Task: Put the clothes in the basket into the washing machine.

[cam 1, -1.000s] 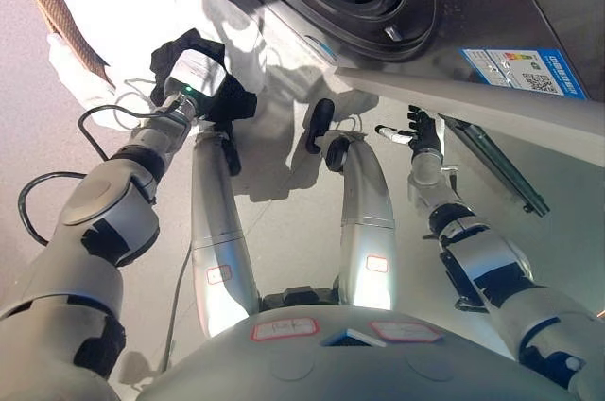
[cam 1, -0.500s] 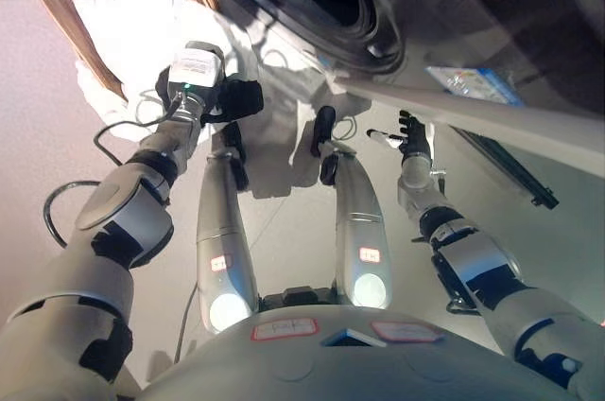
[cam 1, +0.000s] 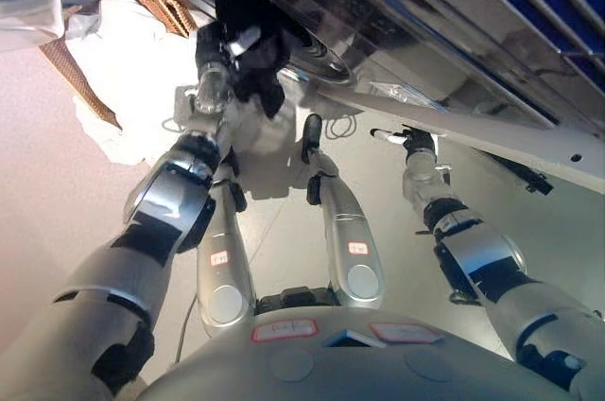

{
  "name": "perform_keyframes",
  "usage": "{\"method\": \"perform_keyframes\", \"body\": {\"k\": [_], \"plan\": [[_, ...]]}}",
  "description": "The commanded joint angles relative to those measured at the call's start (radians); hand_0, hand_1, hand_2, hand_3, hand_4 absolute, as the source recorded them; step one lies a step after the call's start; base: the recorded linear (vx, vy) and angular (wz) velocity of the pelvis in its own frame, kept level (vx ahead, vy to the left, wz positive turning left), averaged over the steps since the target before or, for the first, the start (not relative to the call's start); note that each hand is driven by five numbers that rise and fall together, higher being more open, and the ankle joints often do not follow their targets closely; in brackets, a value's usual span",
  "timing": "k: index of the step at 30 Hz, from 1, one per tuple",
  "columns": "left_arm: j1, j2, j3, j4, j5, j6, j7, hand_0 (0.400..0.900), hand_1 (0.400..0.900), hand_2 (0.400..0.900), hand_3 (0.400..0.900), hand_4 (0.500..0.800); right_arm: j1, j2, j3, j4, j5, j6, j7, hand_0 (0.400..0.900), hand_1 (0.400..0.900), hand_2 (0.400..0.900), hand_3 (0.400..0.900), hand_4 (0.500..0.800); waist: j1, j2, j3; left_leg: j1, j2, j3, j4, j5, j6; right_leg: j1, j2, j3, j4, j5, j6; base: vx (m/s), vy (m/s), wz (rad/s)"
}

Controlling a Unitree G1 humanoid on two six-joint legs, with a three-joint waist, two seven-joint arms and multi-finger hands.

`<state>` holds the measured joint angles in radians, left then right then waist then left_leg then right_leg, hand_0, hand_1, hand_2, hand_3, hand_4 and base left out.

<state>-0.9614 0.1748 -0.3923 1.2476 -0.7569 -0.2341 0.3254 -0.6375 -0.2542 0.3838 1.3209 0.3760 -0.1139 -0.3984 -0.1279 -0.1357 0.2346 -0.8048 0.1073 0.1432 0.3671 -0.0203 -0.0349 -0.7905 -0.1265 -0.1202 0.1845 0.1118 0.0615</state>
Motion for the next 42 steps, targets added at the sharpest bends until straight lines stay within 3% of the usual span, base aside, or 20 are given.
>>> {"method": "perform_keyframes", "body": {"k": [1,3,4,6,7,9,10,15,19,22,23,26,27,28,29,30,31,32,35,42], "plan": [[-0.127,-0.051,0.059,0.028,-0.076,-0.093,0.045,0.4,0.4,0.4,0.4,0.5,-0.12,-0.023,-0.014,0.028,0.026,-0.039,-0.091,0.9,0.9,0.9,0.9,0.8,-0.017,0.02,-0.058,0.011,0.032,-0.073,-0.137,0.092,-0.084,0.019,0.018,0.015,-0.011,0.01,0.052,0.03,-0.03,-0.24],[-0.146,-0.054,0.07,0.035,-0.07,-0.096,0.065,0.4,0.4,0.4,0.4,0.5,-0.139,-0.005,-0.009,0.039,0.027,-0.04,-0.103,0.9,0.9,0.9,0.9,0.8,-0.021,0.013,-0.058,0.009,0.036,-0.073,-0.137,0.091,-0.084,0.016,0.024,0.019,-0.013,0.013,0.052,0.02,-0.031,-0.28],[-0.18,-0.044,0.112,0.041,-0.094,-0.111,0.102,0.4,0.4,0.4,0.4,0.5,-0.164,0.006,-0.021,0.046,0.04,-0.039,-0.121,0.9,0.9,0.9,0.9,0.8,-0.032,-0.004,-0.065,0.005,0.044,-0.069,-0.13,0.088,-0.087,0.01,0.033,0.027,-0.02,0.019,0.052,0.02,-0.025,-0.34],[-0.193,-0.04,0.125,0.037,-0.095,-0.116,0.114,0.4,0.4,0.4,0.4,0.5,-0.162,0.017,-0.018,0.05,0.039,-0.042,-0.13,0.9,0.9,0.9,0.9,0.8,-0.036,-0.013,-0.067,0.003,0.051,-0.065,-0.127,0.087,-0.088,0.008,0.038,0.032,-0.025,0.022,0.052,0.03,-0.025,-0.34],[-0.207,-0.034,0.156,0.036,-0.1,-0.132,0.15,0.4,0.4,0.4,0.4,0.5,-0.146,0.027,-0.026,0.054,0.043,-0.044,-0.14,0.9,0.9,0.9,0.9,0.8,-0.047,-0.031,-0.073,0.004,0.062,-0.062,-0.123,0.085,-0.091,0.007,0.048,0.038,-0.032,0.027,0.053,0.03,-0.031,-0.29],[-0.211,-0.034,0.165,0.032,-0.099,-0.135,0.159,0.4,0.4,0.4,0.4,0.5,-0.132,0.038,-0.024,0.052,0.04,-0.049,-0.146,0.9,0.9,0.9,0.9,0.8,-0.052,-0.039,-0.076,0.006,0.069,-0.058,-0.123,0.084,-0.093,0.007,0.052,0.042,-0.037,0.031,0.054,0.03,-0.036,-0.28],[-0.214,-0.024,0.203,0.037,-0.119,-0.155,0.183,0.4,0.4,0.4,0.4,0.5,-0.1,0.051,-0.028,0.054,0.037,-0.055,-0.153,0.9,0.9,0.9,0.9,0.8,-0.064,-0.058,-0.082,0.009,0.082,-0.056,-0.12,0.08,-0.095,0.008,0.06,0.048,-0.043,0.036,0.055,0.02,-0.031,-0.19],[-0.228,-0.035,0.263,0.013,-0.144,-0.214,0.254,0.4,0.4,0.4,0.4,0.5,-0.02,0.077,-0.021,0.033,0.031,-0.082,-0.179,0.9,0.9,0.9,0.9,0.8,-0.082,-0.081,-0.097,0.015,0.1,-0.052,-0.111,0.072,-0.099,0.009,0.074,0.057,-0.055,0.043,0.055,0.03,-0.043,-0.15],[-0.256,0.017,0.318,0.029,-0.152,-0.259,0.311,0.4,0.4,0.4,0.4,0.5,0.042,0.098,-0.016,0.0,0.036,-0.117,-0.189,0.9,0.9,0.9,0.9,0.8,-0.11,-0.116,-0.111,0.016,0.122,-0.052,-0.11,0.067,-0.106,0.006,0.094,0.061,-0.072,0.051,0.059,0.02,-0.051,-0.11],[-0.279,0.071,0.312,0.038,-0.034,-0.254,0.429,0.4,0.4,0.4,0.4,0.5,0.118,0.096,-0.003,-0.026,0.021,-0.144,-0.202,0.9,0.9,0.9,0.9,0.8,-0.134,-0.145,-0.118,0.015,0.141,-0.05,-0.096,0.063,-0.108,0.005,0.111,0.061,-0.072,0.057,0.058,0.02,-0.059,-0.18],[-0.277,0.07,0.312,0.033,-0.023,-0.251,0.441,0.4,0.4,0.4,0.4,0.5,0.123,0.098,-0.001,-0.03,0.019,-0.145,-0.204,0.9,0.9,0.9,0.9,0.8,-0.134,-0.147,-0.12,0.016,0.142,-0.049,-0.095,0.063,-0.109,0.006,0.111,0.061,-0.073,0.057,0.058,0.02,-0.04,-0.12],[-0.277,0.132,0.293,0.042,0.115,-0.239,0.619,0.4,0.4,0.4,0.4,0.5,0.243,0.087,0.007,-0.065,-0.007,-0.183,-0.231,0.9,0.9,0.9,0.9,0.8,-0.151,-0.169,-0.127,0.034,0.17,-0.048,-0.085,0.059,-0.113,0.019,0.126,0.062,-0.074,0.053,0.054,0.03,-0.055,-0.08],[-0.275,0.13,0.293,0.039,0.121,-0.238,0.625,0.4,0.4,0.4,0.4,0.5,0.248,0.088,0.009,-0.069,-0.008,-0.182,-0.232,0.9,0.9,0.9,0.9,0.8,-0.15,-0.171,-0.128,0.036,0.171,-0.047,-0.085,0.059,-0.114,0.021,0.127,0.062,-0.075,0.053,0.054,0.04,-0.056,-0.05],[-0.276,0.169,0.276,0.055,0.188,-0.209,0.705,0.4,0.4,0.4,0.4,0.5,0.275,0.085,0.016,-0.082,-0.024,-0.198,-0.244,0.9,0.9,0.9,0.9,0.8,-0.152,-0.175,-0.133,0.043,0.18,-0.048,-0.087,0.059,-0.116,0.025,0.134,0.062,-0.076,0.049,0.051,0.04,-0.047,-0.04],[-0.284,0.181,0.262,0.047,0.22,-0.193,0.738,0.4,0.4,0.4,0.4,0.5,0.289,0.086,0.024,-0.087,-0.034,-0.202,-0.249,0.9,0.9,0.9,0.9,0.8,-0.153,-0.177,-0.138,0.049,0.183,-0.048,-0.089,0.059,-0.116,0.026,0.138,0.062,-0.077,0.05,0.051,0.04,-0.046,-0.03],[-0.283,0.18,0.262,0.043,0.226,-0.189,0.746,0.4,0.4,0.4,0.4,0.5,0.291,0.088,0.024,-0.089,-0.035,-0.202,-0.251,0.9,0.9,0.9,0.9,0.8,-0.153,-0.179,-0.138,0.051,0.183,-0.047,-0.09,0.059,-0.116,0.026,0.139,0.063,-0.077,0.05,0.051,0.02,-0.03,-0.06],[-0.272,0.211,0.258,0.067,0.231,-0.196,0.75,0.4,0.4,0.4,0.4,0.5,0.299,0.092,0.023,-0.094,-0.035,-0.21,-0.251,0.9,0.9,0.9,0.9,0.8,-0.153,-0.181,-0.143,0.056,0.189,-0.047,-0.093,0.06,-0.117,0.028,0.143,0.063,-0.077,0.049,0.051,0.04,-0.034,-0.08],[-0.272,0.249,0.253,0.086,0.246,-0.168,0.781,0.4,0.4,0.4,0.4,0.5,0.313,0.086,0.027,-0.091,-0.045,-0.211,-0.253,0.9,0.9,0.9,0.9,0.8,-0.154,-0.184,-0.152,0.067,0.195,-0.045,-0.096,0.059,-0.119,0.034,0.148,0.063,-0.077,0.046,0.05,0.04,-0.034,-0.08],[-0.278,0.287,0.249,0.084,0.259,-0.165,0.815,0.4,0.4,0.4,0.4,0.5,0.334,0.078,0.027,-0.102,-0.059,-0.217,-0.262,0.9,0.9,0.9,0.9,0.8,-0.15,-0.188,-0.16,0.082,0.201,-0.046,-0.112,0.068,-0.122,0.045,0.149,0.059,-0.083,0.043,0.047,0.03,-0.045,0.03],[-0.27,0.336,0.232,0.09,0.291,-0.158,0.845,0.4,0.4,0.4,0.4,0.5,0.349,0.082,0.04,-0.107,-0.067,-0.229,-0.273,0.9,0.9,0.9,0.9,0.8,-0.139,-0.192,-0.163,0.079,0.194,-0.049,-0.132,0.107,-0.118,0.051,0.143,0.04,-0.09,0.057,0.038,-0.02,-0.049,0.16]]}}
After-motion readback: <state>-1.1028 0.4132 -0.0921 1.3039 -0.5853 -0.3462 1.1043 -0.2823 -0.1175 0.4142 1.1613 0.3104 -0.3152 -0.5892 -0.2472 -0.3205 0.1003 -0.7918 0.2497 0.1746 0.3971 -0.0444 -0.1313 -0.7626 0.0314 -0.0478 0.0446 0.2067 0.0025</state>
